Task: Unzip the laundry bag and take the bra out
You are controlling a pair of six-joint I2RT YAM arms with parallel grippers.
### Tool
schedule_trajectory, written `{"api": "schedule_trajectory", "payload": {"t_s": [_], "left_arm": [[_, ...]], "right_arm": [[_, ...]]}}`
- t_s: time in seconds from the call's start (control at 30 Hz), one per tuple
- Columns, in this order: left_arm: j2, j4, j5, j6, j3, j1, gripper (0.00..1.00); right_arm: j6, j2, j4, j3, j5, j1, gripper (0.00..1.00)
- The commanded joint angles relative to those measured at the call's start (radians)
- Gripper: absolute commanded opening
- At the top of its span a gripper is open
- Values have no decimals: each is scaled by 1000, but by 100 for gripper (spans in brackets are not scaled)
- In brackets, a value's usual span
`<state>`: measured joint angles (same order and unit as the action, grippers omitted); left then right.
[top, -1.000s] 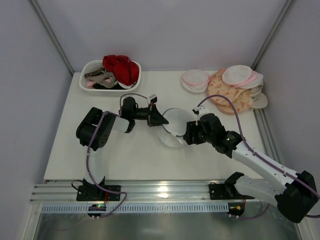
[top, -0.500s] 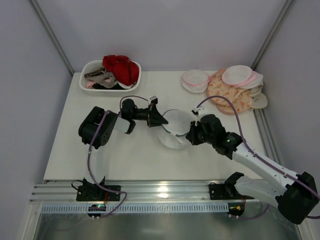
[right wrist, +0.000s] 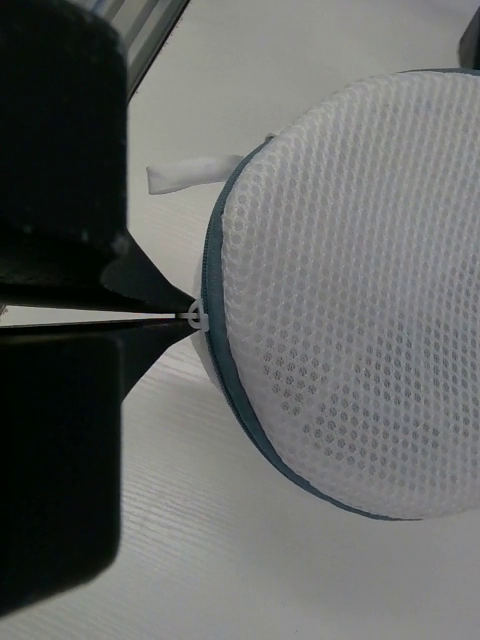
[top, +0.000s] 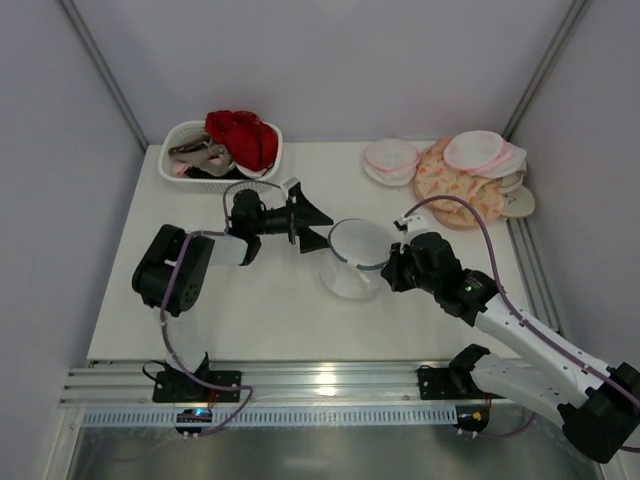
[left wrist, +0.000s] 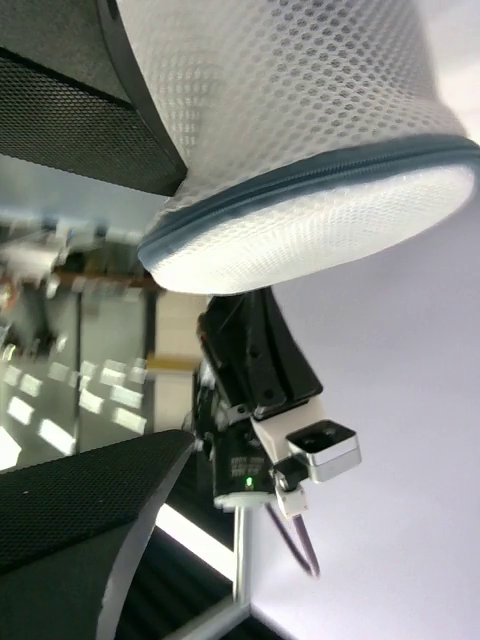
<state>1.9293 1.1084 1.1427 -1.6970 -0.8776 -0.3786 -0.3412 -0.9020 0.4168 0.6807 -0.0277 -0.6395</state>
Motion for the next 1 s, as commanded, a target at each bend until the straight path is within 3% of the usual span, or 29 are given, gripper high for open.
{"api": "schedule_trajectory", "payload": {"t_s": [0.0, 0.03, 0.07, 0.1, 0.17, 0.3, 0.53, 0.63, 0.87, 0.97], "left_arm": [[-229, -600, -211, 499, -61, 0, 99], [-283, -854, -398, 658, -107, -8, 99], [-367, -1202, -456, 859, -147, -20, 99], [-398, -1273, -472, 885, -170, -31, 100], [-444, -1285, -475, 826, -152, -43, 99], [-561, -1361, -610, 803, -89, -127, 100], [-708, -1231, -741, 579, 80, -339, 99], [-765, -1219, -796, 512, 115, -404, 100], [-940, -1271, -978, 430, 184, -422, 99], [-972, -1221, -1002, 369, 219, -422, 99]], "right_arm": [[11, 28, 11, 37, -37, 0, 4], [8, 28, 13, 37, -37, 0, 3], [7, 32, 16, 39, -38, 1, 4], [4, 31, 13, 37, -34, 1, 4], [-1, 31, 10, 37, -14, 1, 4], [-16, 23, -21, 40, 93, 0, 4], [-51, 48, -220, -27, 470, -2, 4], [-77, 26, -260, -29, 546, -5, 3], [-81, 8, -273, -38, 548, -45, 4], [-74, -5, -266, -38, 531, -75, 3]]}}
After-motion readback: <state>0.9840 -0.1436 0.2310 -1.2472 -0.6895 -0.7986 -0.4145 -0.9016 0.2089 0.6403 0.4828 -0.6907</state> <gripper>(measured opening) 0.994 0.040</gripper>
